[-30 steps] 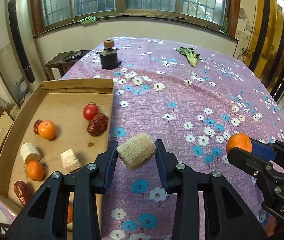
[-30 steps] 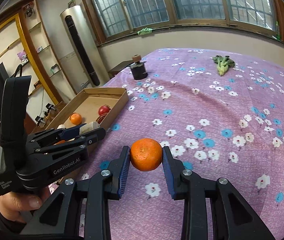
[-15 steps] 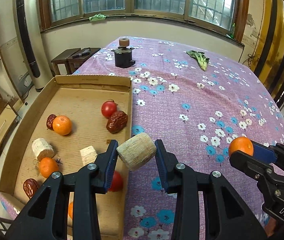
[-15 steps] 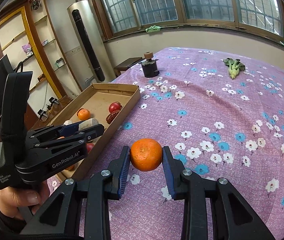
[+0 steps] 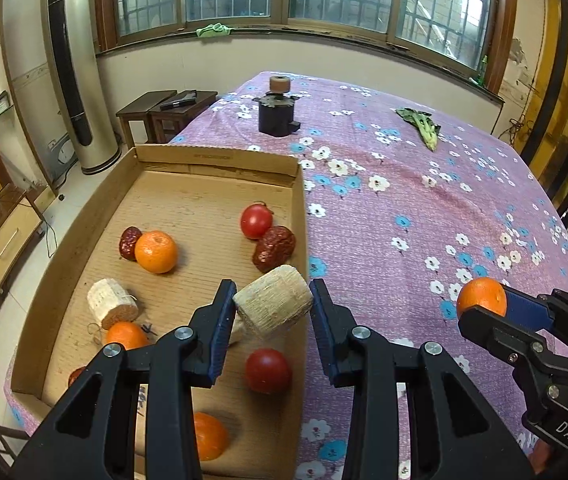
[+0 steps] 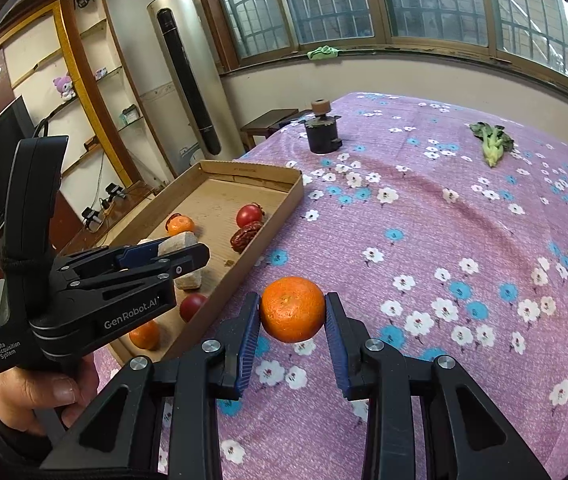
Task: Organize fruits
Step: 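Carry the beige block and the orange over the cardboard tray with both tools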
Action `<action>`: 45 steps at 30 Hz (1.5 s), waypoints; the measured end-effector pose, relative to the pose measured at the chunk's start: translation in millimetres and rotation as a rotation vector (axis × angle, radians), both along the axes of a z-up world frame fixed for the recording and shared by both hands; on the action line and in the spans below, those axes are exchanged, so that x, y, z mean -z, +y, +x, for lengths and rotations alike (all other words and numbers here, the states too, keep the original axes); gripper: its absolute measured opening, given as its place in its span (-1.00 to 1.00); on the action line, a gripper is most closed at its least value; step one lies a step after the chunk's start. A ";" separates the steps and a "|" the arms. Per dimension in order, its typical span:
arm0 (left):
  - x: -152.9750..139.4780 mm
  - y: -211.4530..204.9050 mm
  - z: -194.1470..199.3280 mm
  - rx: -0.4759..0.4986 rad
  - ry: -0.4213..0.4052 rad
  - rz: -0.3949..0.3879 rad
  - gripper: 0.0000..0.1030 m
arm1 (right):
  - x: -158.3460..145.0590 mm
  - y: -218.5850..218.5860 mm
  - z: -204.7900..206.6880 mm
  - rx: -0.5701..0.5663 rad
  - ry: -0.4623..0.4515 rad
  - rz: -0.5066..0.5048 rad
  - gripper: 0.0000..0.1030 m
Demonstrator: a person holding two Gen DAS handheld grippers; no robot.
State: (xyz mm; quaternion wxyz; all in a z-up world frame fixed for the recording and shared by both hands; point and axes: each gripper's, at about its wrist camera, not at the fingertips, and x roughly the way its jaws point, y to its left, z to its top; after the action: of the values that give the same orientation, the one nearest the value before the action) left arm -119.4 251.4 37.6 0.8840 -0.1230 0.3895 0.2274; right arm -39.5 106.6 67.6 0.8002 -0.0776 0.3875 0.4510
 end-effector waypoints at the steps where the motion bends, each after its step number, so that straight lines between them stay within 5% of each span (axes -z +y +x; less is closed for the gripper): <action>1: 0.0 2.1 0.0 -0.003 0.001 0.000 -0.32 | 0.1 3.1 0.8 -0.004 0.001 0.000 -0.37; 26: -1.5 62.7 -1.0 -0.091 0.036 0.020 -0.32 | 4.8 81.5 19.6 -0.104 -0.005 -0.015 -0.37; 45: 5.9 145.3 34.6 -0.137 0.084 -0.066 -0.32 | 19.6 182.8 78.0 -0.140 0.024 -0.063 -0.37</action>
State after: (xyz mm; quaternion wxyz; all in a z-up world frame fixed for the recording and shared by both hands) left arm -84.8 396.7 31.7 0.8447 -0.1689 0.4243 0.2792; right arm 38.5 289.4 48.0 0.7593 -0.1244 0.4047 0.4942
